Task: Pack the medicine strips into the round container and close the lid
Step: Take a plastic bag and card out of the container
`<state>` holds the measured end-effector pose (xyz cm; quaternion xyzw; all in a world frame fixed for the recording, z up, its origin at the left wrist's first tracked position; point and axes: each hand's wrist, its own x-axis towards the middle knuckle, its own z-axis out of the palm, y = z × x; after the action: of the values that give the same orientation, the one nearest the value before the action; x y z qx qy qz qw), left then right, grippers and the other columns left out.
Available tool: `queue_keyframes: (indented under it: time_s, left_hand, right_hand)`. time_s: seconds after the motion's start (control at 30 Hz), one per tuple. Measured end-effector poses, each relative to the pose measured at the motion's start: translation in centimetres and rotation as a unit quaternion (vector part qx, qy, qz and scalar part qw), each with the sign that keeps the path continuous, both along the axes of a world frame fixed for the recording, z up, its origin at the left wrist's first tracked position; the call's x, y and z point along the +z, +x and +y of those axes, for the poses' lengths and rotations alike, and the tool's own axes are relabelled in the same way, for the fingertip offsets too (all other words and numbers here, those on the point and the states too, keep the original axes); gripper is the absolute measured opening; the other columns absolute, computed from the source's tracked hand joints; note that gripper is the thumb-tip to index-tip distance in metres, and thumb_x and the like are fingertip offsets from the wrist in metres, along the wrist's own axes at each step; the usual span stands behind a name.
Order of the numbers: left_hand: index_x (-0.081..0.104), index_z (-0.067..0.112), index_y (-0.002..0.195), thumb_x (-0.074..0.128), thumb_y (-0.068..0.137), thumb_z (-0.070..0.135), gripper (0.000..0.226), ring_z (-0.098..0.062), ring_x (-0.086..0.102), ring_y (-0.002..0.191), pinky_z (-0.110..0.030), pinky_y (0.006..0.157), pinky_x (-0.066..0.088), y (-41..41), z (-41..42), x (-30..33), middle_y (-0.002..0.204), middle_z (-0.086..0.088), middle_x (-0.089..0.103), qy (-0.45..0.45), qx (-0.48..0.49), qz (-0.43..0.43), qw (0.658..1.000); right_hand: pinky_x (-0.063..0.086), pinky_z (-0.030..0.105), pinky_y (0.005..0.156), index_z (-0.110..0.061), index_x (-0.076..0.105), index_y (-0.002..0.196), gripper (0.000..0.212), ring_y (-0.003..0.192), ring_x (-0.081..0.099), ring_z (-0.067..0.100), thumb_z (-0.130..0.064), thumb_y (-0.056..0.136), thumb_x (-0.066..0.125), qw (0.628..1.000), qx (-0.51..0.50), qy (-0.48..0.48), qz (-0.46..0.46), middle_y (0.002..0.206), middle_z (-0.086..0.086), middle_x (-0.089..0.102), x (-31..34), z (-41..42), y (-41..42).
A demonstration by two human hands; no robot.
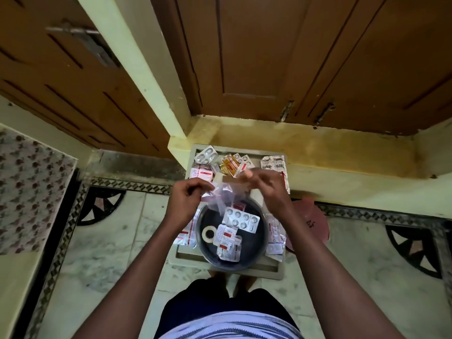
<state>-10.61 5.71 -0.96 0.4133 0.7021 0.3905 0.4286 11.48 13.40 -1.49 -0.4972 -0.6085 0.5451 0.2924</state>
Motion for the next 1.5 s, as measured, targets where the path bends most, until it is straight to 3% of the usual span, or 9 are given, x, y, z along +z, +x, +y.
queue_keyframes:
  time_s: [0.1,0.23,0.33,0.47,0.63,0.83,1.13,1.27,1.5]
  left_hand:
    - [0.081,0.003,0.089,0.050,0.093,-0.012,0.035,-0.021,0.078,0.091,-0.043,0.085,0.064,-1.1,-0.3,-0.3,0.095,-0.009,0.081,-0.027,0.048,-0.015,0.998]
    - [0.081,0.001,0.090,0.062,0.092,-0.002,0.019,-0.030,0.077,0.085,-0.041,0.081,0.063,-1.8,-0.2,-0.6,0.090,-0.013,0.081,-0.028,0.081,-0.050,0.995]
    - [0.082,0.006,0.093,0.072,0.094,0.012,0.012,-0.013,0.077,0.078,-0.026,0.076,0.061,-1.5,0.2,-1.0,0.085,-0.002,0.081,-0.038,0.079,-0.001,0.996]
    - [0.079,0.001,0.096,0.074,0.090,-0.002,0.008,-0.008,0.076,0.072,-0.012,0.066,0.056,-1.4,0.6,-1.3,0.090,-0.007,0.079,-0.038,0.073,-0.007,0.997]
    - [0.077,-0.002,0.095,0.076,0.087,-0.007,0.009,-0.024,0.079,0.084,-0.030,0.073,0.065,-1.7,0.2,-1.7,0.095,-0.014,0.079,-0.047,0.073,-0.067,0.994]
    - [0.078,0.004,0.089,0.074,0.087,-0.008,0.013,-0.027,0.078,0.088,-0.043,0.073,0.067,-0.5,0.0,-0.9,0.094,-0.006,0.080,-0.057,0.071,-0.090,0.992]
    - [0.079,0.006,0.090,0.074,0.088,-0.007,0.014,-0.016,0.076,0.092,-0.028,0.078,0.061,5.8,0.9,1.5,0.093,-0.002,0.080,-0.001,0.030,-0.068,0.997]
    - [0.079,0.001,0.095,0.071,0.091,-0.007,0.012,-0.012,0.077,0.083,-0.024,0.061,0.062,10.6,1.2,2.3,0.096,-0.005,0.080,-0.006,0.034,-0.091,0.995]
    - [0.080,0.005,0.094,0.070,0.092,-0.005,0.014,-0.022,0.077,0.084,-0.025,0.064,0.060,21.9,0.3,1.4,0.100,-0.008,0.081,-0.031,0.083,-0.100,0.991]
  right_hand:
    - [0.059,0.043,0.084,-0.015,0.078,0.100,0.026,0.092,0.073,0.024,-0.034,0.098,0.060,0.997,-0.002,-0.003,-0.081,0.102,0.007,0.078,-1.7,1.9,-1.6]
    - [0.049,0.027,0.084,-0.012,0.073,0.121,0.034,0.107,0.067,0.029,-0.003,0.088,0.070,0.948,0.175,0.007,-0.265,0.123,0.011,0.071,-3.0,4.4,-3.7]
    - [0.049,0.031,0.084,-0.013,0.076,0.110,0.026,0.104,0.064,0.035,-0.004,0.088,0.065,0.900,0.256,0.050,-0.350,0.113,0.016,0.071,-3.6,5.4,-4.3]
    - [0.029,0.029,0.076,-0.014,0.072,0.074,0.013,0.093,0.063,0.034,-0.001,0.075,0.072,0.875,0.277,0.059,-0.392,0.080,0.012,0.063,-3.9,6.2,-4.7]
    - [0.049,0.032,0.078,-0.007,0.079,0.076,0.012,0.080,0.062,0.024,0.004,0.071,0.079,0.903,0.224,0.066,-0.361,0.080,0.011,0.071,-3.4,6.2,-3.7]
    - [0.044,0.032,0.078,-0.008,0.079,0.089,0.011,0.094,0.064,0.034,-0.004,0.078,0.079,0.928,0.103,0.083,-0.348,0.100,0.016,0.071,-0.9,3.7,-0.6]
    - [0.050,0.031,0.072,-0.013,0.067,0.091,0.018,0.084,0.066,0.020,0.003,0.085,0.060,0.961,-0.146,0.058,-0.227,0.090,0.003,0.074,3.0,-2.1,6.7]
    - [0.050,0.023,0.070,-0.025,0.062,0.082,0.024,0.079,0.066,0.011,-0.001,0.085,0.066,0.961,-0.191,0.073,-0.185,0.078,-0.014,0.068,3.3,-2.6,10.6]
    - [0.042,0.007,0.064,-0.025,0.061,0.083,0.022,0.073,0.061,-0.010,-0.006,0.089,0.071,0.972,-0.193,0.056,-0.125,0.078,-0.018,0.066,2.1,-3.1,19.8]
